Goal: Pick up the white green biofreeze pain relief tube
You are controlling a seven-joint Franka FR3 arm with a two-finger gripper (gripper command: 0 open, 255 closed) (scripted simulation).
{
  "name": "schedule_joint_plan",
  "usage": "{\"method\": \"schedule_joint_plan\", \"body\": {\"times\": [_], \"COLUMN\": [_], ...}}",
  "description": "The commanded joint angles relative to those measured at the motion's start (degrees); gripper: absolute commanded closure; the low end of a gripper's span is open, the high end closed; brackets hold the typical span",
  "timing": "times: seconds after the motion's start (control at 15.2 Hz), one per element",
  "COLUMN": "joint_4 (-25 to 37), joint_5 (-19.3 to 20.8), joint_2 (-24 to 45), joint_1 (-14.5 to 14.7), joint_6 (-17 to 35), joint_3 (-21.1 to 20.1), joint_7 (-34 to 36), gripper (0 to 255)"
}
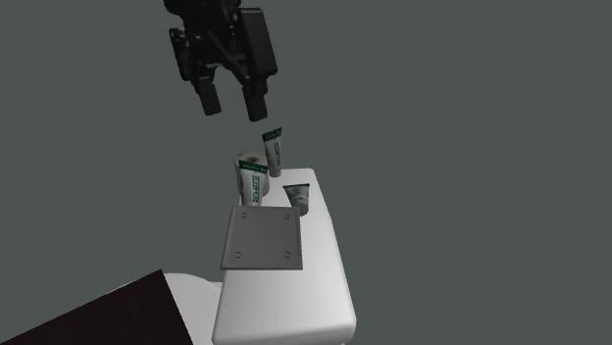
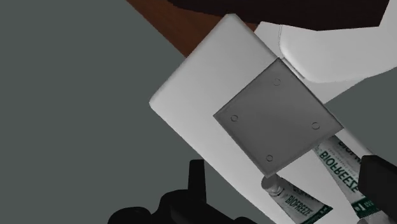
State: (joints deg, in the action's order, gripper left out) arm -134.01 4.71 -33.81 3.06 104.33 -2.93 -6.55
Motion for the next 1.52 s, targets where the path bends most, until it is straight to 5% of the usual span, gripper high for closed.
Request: {"method": "schedule_joint_plan", "body": {"times": [0.0, 0.73, 1.45], "joint_4": [0.31, 7.0, 18.43], "joint_5": [0.53, 3.49, 8.45], "joint_2": [3.73, 25.87, 47.54], "joint_1": [0.85, 4.41, 7.47], "joint_6": [3.21, 17.11, 25.42], "joint_3": [0.19, -0.34, -3.15], "joint_7": [-2.79, -16.6, -27.59], "gripper": [0, 0, 0]}}
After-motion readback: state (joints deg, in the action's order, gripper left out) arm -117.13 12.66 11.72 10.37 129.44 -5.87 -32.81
